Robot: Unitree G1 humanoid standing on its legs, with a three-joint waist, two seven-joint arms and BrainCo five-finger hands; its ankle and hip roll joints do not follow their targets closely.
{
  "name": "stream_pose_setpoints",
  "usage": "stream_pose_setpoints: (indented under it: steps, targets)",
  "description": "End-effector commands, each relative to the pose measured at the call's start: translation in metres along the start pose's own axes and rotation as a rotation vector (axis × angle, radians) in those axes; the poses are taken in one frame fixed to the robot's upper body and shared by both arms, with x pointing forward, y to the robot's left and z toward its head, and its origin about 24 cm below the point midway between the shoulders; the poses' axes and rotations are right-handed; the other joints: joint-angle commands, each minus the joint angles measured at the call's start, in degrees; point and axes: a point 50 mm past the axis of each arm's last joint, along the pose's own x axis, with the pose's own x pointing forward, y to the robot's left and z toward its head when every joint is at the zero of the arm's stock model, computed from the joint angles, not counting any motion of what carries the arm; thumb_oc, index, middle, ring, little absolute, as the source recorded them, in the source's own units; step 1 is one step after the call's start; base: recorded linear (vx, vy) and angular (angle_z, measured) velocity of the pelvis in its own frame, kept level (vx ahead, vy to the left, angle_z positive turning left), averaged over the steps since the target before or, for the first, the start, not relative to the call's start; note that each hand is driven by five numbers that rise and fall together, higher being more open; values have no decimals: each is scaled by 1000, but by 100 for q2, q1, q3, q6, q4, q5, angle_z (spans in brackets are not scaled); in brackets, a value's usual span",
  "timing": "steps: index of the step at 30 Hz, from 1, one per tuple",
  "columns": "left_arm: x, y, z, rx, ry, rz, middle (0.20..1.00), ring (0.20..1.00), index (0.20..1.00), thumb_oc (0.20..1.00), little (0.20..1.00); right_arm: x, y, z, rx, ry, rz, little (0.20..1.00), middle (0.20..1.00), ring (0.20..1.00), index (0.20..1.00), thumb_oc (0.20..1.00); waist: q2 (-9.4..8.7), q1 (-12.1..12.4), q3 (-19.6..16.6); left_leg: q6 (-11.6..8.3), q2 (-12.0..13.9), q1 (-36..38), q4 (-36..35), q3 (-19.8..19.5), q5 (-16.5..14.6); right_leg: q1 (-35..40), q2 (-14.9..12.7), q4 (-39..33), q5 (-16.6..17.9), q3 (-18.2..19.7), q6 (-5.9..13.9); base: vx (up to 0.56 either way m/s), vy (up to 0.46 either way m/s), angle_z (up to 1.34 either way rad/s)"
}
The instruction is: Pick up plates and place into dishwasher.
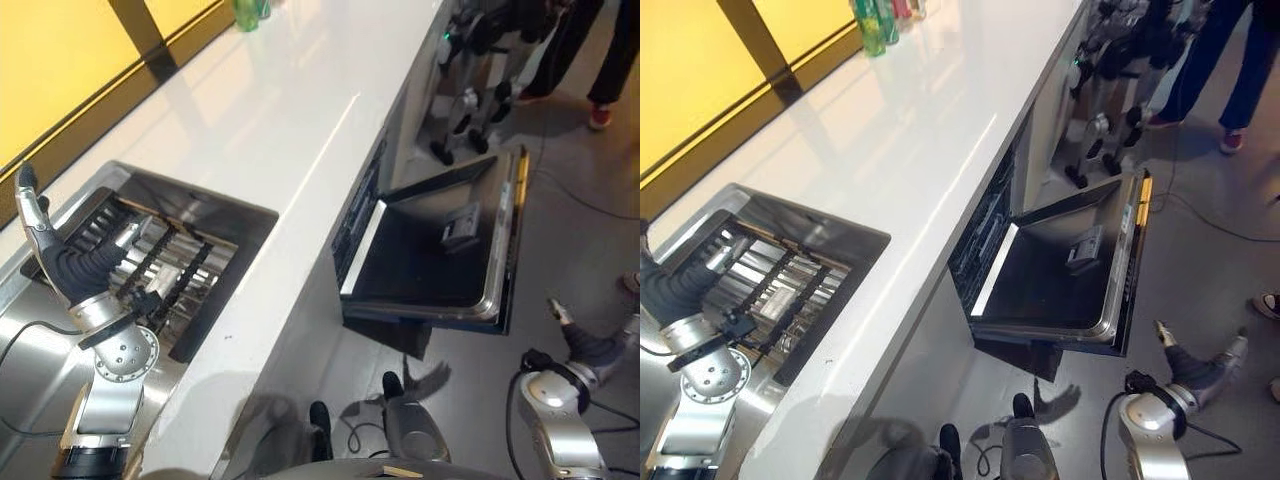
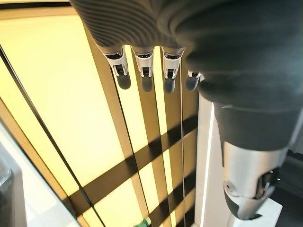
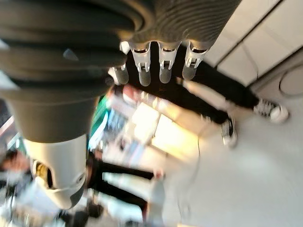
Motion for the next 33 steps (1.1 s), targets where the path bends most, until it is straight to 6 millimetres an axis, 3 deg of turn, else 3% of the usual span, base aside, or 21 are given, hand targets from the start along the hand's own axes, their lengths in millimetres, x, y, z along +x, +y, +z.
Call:
stream_pose_setpoints:
  steps: [1, 2, 6, 9, 12, 14, 19, 24, 29, 33]
  targets:
    - [15, 8, 18, -65, -93, 31, 1000, 1000, 1000, 1000, 1000, 5, -10, 14, 59, -72, -79, 1000, 1000, 1000, 1000, 1000, 29, -176, -185, 346, -270, 169, 206, 112, -530, 130, -260, -316, 699, 387, 215, 69, 5, -15]
    - [15, 8, 17, -64, -90, 25, 1000, 1000, 1000, 1000, 1000, 3, -10, 8, 48, -28, -73, 1000, 1000, 1000, 1000, 1000, 19, -178, -201, 353, -275, 179, 216, 114, -543, 139, -253, -317, 694, 396, 220, 95, -13, -14]
    - [15, 11, 15, -31, -74, -6, 1000, 1000, 1000, 1000, 1000, -22, -17, -48, 62, 315, -15, 1000, 1000, 1000, 1000, 1000, -56, -260, -210, 416, -295, 180, 376, 181, -659, 38, -259, -207, 712, 357, 254, 80, -31, -6]
    - [14, 10, 14, -19, -73, -25, 1000, 1000, 1000, 1000, 1000, -45, -14, -83, 182, 562, 17, 1000, 1000, 1000, 1000, 1000, -69, -265, -111, 453, -324, 99, 579, 189, -724, -113, -319, -65, 776, 287, 275, 65, -42, -3]
    - [12, 3, 14, -15, -71, -49, 1000, 1000, 1000, 1000, 1000, -45, -6, -78, 212, 508, 44, 1000, 1000, 1000, 1000, 1000, 3, -211, 71, 477, -376, -115, 950, 127, -817, -304, -415, 168, 793, 201, 247, 39, -34, -2]
    - [6, -9, 14, -36, -65, -54, 1000, 1000, 1000, 1000, 1000, -40, 5, -70, 277, 490, 41, 1000, 1000, 1000, 1000, 1000, 222, -191, 299, 473, -418, -485, 1313, 139, -864, -622, -511, 469, 694, 142, 188, -108, 89, 3]
    - [7, -34, 21, -104, -71, -19, 1000, 1000, 1000, 1000, 1000, -5, 37, -18, 420, 277, -29, 1000, 1000, 1000, 1000, 1000, 919, -116, 940, 391, -503, -1369, 1864, 334, -897, -1408, -761, 1012, 437, 22, 99, -219, 99, 13]
    - [7, -40, 25, -136, -79, 51, 1000, 1000, 1000, 1000, 1000, 23, 55, 40, 582, 105, -154, 1000, 1000, 1000, 1000, 1000, 1522, 23, 1573, 264, -510, -2135, 2320, 530, -936, -2201, -931, 1665, 92, -167, -43, -157, -29, -8]
    - [2, -37, 27, -143, -81, 71, 1000, 1000, 1000, 1000, 1000, 35, 60, 76, 691, -24, -122, 1000, 1000, 1000, 1000, 1000, 1825, 161, 1707, 265, -607, -2854, 2801, 520, -994, -3040, -823, 2470, -289, -244, -176, -54, -111, 9]
    - [1, -37, 34, -163, -109, 50, 1000, 1000, 1000, 1000, 1000, 45, 75, 116, 808, -142, 102, 1000, 1000, 1000, 1000, 1000, 1962, 359, 1707, 222, -672, -3313, 3224, 357, -1157, -3562, -655, 3080, -775, -274, -239, 13, -193, -6]
